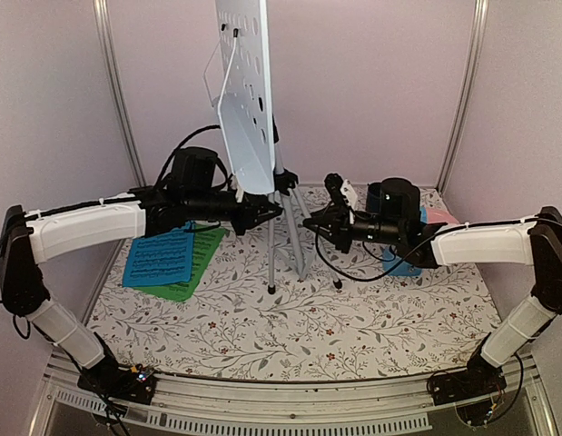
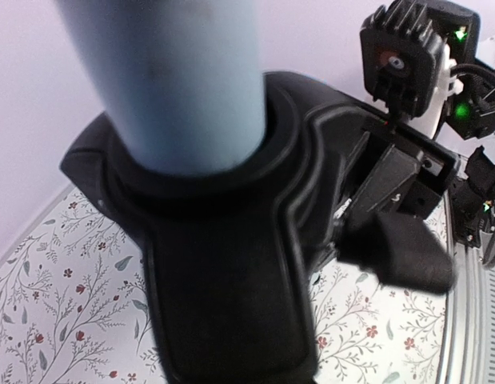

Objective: Set up the instrument practice props

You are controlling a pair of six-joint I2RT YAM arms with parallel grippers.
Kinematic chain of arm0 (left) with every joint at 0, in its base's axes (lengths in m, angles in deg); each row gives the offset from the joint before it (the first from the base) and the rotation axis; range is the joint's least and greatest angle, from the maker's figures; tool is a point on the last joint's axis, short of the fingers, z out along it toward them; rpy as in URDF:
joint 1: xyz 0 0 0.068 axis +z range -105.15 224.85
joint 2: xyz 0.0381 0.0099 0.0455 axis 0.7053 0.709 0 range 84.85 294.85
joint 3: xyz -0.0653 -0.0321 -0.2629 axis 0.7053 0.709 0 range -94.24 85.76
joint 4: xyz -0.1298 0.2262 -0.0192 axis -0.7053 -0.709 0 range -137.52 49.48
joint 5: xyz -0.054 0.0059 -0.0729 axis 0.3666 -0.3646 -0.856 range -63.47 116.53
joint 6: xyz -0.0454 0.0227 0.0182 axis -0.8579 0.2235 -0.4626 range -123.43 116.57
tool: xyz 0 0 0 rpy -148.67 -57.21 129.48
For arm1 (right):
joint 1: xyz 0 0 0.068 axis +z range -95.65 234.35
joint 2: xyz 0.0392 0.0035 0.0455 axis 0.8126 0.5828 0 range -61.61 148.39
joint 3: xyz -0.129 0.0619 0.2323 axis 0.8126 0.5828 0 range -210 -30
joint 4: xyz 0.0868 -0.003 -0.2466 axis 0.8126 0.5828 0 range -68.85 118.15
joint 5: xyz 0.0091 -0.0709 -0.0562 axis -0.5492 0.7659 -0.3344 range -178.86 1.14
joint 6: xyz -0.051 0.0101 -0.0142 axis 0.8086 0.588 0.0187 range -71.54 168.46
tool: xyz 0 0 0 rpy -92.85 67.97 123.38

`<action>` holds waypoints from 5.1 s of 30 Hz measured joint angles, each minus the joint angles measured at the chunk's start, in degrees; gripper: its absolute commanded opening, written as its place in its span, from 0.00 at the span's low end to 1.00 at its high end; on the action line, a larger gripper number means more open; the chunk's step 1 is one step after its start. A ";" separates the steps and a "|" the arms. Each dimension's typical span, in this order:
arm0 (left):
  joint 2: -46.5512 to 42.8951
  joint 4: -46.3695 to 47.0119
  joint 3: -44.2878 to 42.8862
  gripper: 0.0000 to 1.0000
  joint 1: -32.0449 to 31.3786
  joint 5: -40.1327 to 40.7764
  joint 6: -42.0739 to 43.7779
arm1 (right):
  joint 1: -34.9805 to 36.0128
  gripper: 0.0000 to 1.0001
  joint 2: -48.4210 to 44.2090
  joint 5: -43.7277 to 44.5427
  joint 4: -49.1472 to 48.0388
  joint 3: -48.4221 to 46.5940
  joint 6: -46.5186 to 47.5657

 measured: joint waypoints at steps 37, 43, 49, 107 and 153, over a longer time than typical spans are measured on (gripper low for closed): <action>-1.53 -3.06 0.74 0.14 -1.55 4.90 0.28 | -2.40 0.00 9.27 -9.60 -17.25 1.11 -2.54; 0.02 0.68 0.74 0.25 -1.62 4.26 -0.09 | -4.22 0.00 10.58 -10.49 -17.79 0.87 -2.36; -2.08 7.45 1.05 0.38 -0.57 4.52 -0.50 | -8.35 0.00 11.28 -10.25 -18.49 0.35 -4.37; 31.71 37.07 0.79 0.02 7.48 -3.52 17.18 | -9.84 0.00 13.64 -16.76 -1.79 -10.03 10.58; 19.67 41.79 16.33 0.59 13.84 6.97 8.90 | -10.86 0.00 22.45 -10.23 20.17 -31.04 22.18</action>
